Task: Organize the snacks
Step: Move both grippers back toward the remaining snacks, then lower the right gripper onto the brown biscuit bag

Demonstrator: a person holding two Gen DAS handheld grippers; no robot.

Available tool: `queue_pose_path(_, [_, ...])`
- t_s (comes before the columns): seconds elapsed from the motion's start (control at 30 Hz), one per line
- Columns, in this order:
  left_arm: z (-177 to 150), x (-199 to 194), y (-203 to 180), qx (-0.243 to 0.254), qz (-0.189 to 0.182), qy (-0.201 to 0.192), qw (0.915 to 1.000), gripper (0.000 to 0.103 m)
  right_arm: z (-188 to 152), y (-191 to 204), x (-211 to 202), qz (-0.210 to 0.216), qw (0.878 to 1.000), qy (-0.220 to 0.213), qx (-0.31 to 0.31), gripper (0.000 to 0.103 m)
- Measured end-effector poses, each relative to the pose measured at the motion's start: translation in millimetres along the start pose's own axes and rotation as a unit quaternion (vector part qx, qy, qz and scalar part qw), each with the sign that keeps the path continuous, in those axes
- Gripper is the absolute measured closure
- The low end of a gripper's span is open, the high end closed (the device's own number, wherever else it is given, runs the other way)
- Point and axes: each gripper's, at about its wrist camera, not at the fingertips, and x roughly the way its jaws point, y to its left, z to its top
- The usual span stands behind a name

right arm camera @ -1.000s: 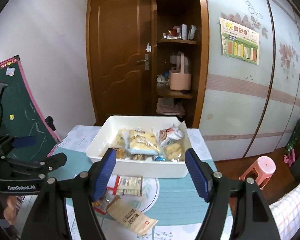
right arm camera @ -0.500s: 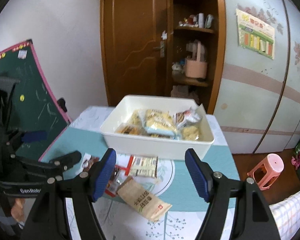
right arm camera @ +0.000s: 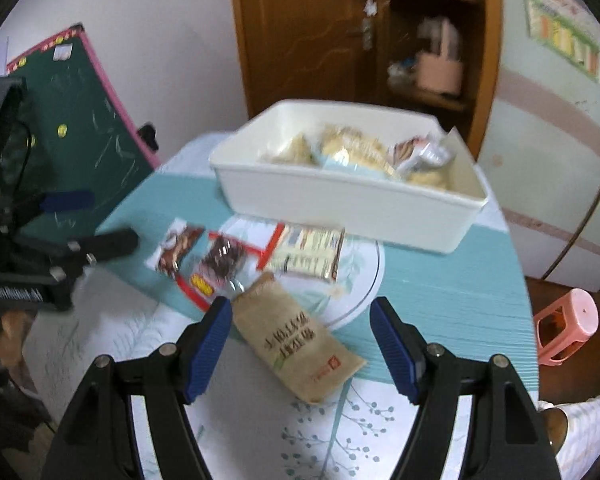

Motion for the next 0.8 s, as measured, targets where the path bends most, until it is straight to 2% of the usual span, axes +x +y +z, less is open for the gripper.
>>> queue_pose_path(0.23, [-6.5,31.6,24.5,0.001,-0.021,0.049,0.9986,0.005,-9.8,-2.4,25.2,0.038,0.998,0.038,-0.029,0.031])
queue_pose_path(0.5, [-3.8,72.5,51.4,-0.02,-0.018,0.095,0.9951,0.005,-14.2,14.6,64.0,0.04,0.99,0.084,-0.105,0.031])
queue_pose_path(0.6, [0.4,88.9,56.9,-0.03,-0.018,0.11,0.9934,0.005,-15.9,21.1,77.3,0.027,0.986,0.096,-0.132,0.031])
queue_pose_path(0.77, [2.2,117.6,55.7,-0.037,-0.015,0.14,0.9893,0.006,-9.8,15.3,83.9,0.048,0.988,0.098,-0.111,0.031])
queue_pose_path(0.8, [2.2,121.5,55.4,-0.038,-0.014,0.142,0.989,0.007,-9.3,14.9,84.1,0.047,0.988,0.097,-0.11,0.034])
